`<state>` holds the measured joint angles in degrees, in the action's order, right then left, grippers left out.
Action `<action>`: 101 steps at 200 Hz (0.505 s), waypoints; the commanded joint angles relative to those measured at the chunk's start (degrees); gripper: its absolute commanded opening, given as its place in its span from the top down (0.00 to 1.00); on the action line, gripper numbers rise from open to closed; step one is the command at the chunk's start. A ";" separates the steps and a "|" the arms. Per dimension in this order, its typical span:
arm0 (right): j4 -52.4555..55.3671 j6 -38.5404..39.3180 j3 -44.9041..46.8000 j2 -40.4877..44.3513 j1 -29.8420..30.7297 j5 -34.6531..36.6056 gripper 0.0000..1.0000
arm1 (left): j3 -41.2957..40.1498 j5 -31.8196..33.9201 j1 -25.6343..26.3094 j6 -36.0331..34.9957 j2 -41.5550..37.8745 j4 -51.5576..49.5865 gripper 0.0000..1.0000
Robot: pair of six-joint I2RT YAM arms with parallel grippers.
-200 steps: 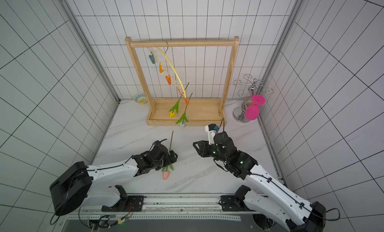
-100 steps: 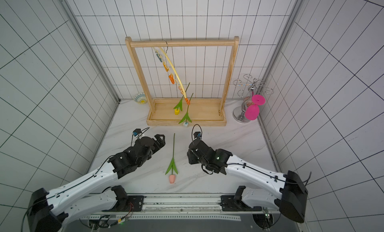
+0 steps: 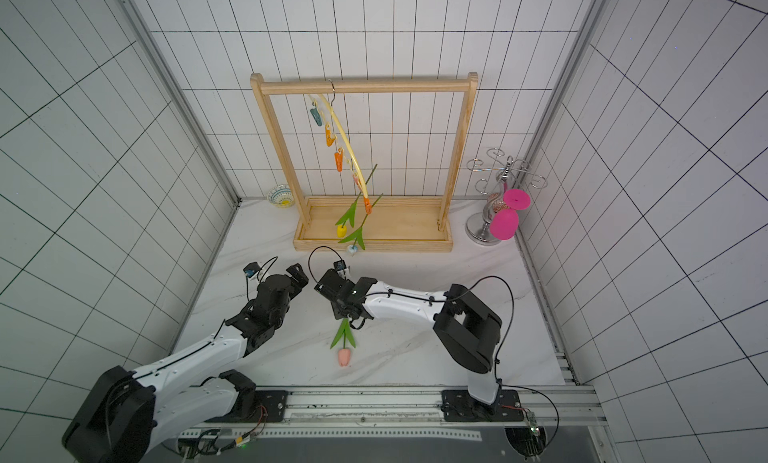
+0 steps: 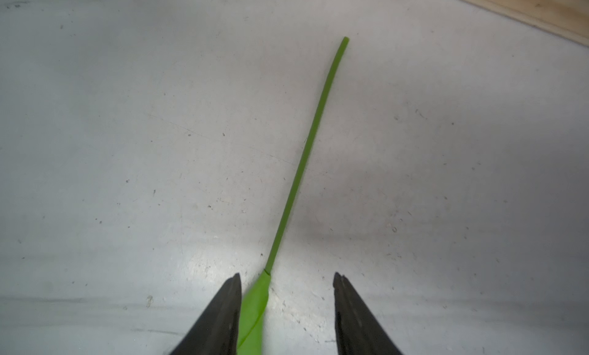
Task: Dry the flowers on a clothes hanger
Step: Pick up the flower at the center of the board.
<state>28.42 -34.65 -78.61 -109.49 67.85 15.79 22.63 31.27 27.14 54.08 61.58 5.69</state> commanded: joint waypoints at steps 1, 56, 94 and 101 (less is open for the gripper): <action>3.12 0.79 -3.47 -3.04 -0.13 0.69 0.54 | -0.41 3.77 -0.59 -1.00 -1.40 1.36 0.01; 1.15 -3.43 -3.90 -7.18 -1.95 -4.42 0.61 | -0.84 2.56 -0.59 -0.74 -3.63 0.80 0.01; -0.72 -7.41 -3.14 -9.52 -1.94 -6.52 0.66 | -0.34 0.89 -0.59 -0.56 -1.55 1.47 0.01; -0.42 -7.34 -3.67 -10.16 -1.99 -6.43 0.67 | -0.15 0.44 -0.59 -0.56 -1.07 1.51 0.01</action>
<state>27.77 -39.24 -81.01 -116.40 65.95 10.52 22.41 33.10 26.79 53.95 59.02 6.22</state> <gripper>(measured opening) 0.344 0.989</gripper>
